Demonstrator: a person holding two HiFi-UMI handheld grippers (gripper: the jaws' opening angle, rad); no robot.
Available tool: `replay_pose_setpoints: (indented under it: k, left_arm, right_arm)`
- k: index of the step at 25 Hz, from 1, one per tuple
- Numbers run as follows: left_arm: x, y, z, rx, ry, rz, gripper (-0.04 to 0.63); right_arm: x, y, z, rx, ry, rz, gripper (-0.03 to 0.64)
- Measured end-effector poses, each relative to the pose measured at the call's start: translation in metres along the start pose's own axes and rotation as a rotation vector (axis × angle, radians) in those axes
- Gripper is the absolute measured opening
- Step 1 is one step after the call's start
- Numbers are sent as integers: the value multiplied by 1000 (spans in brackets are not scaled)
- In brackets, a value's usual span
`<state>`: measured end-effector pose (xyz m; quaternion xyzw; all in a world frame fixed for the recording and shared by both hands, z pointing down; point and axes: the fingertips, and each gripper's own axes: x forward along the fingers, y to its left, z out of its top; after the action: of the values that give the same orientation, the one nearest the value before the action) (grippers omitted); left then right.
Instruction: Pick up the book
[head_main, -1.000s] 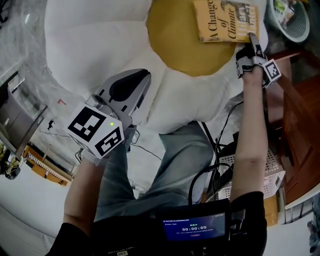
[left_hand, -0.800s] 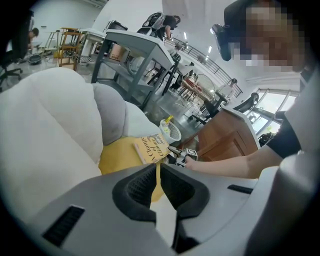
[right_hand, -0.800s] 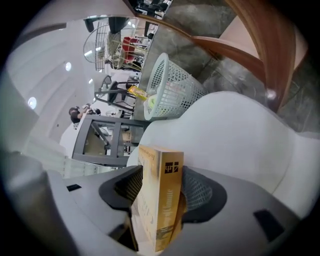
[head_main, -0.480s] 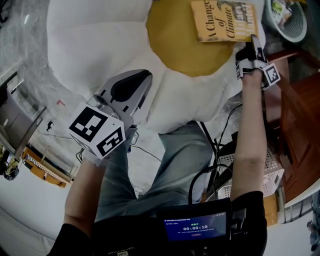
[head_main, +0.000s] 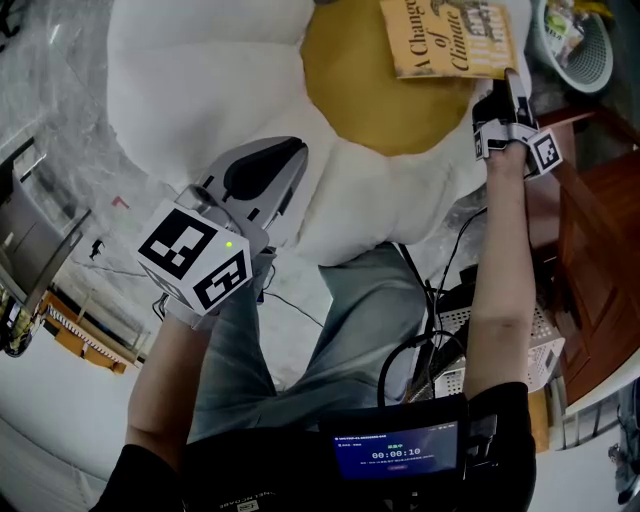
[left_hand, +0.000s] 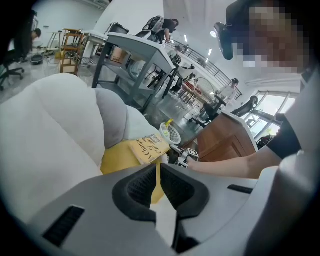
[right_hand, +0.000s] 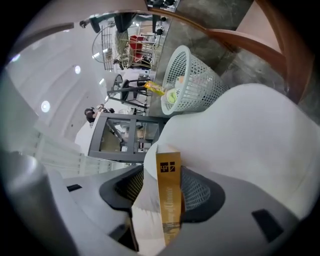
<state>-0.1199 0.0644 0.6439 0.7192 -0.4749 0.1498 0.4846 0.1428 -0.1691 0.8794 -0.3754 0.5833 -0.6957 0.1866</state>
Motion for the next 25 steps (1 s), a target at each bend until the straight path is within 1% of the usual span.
replay_pose_setpoints:
  k: [6, 9, 12, 18, 21, 24, 25]
  left_arm:
    - [1, 4, -3, -8, 2, -3, 15]
    - [2, 2, -6, -7, 5, -4, 15]
    - [4, 2, -4, -11, -2, -6, 15]
    - [-7, 3, -3, -18, -19, -5, 15]
    - [-8, 7, -7, -25, -18, -4, 15]
    - [-7, 11, -10, -38, -20, -4, 15]
    - [-8, 11, -10, -40, -21, -4, 15]
  right_arm:
    - [-2, 4, -2, -32, 27, 50, 250]
    - [2, 8, -6, -79, 77, 62, 250]
    - [12, 12, -8, -100, 99, 37, 250]
    - [26, 20, -14, -88, 75, -22, 250]
    - [28, 14, -15, -83, 67, -48, 250]
    - [28, 6, -15, -109, 67, -102, 249]
    - [27, 7, -15, -121, 62, -113, 238]
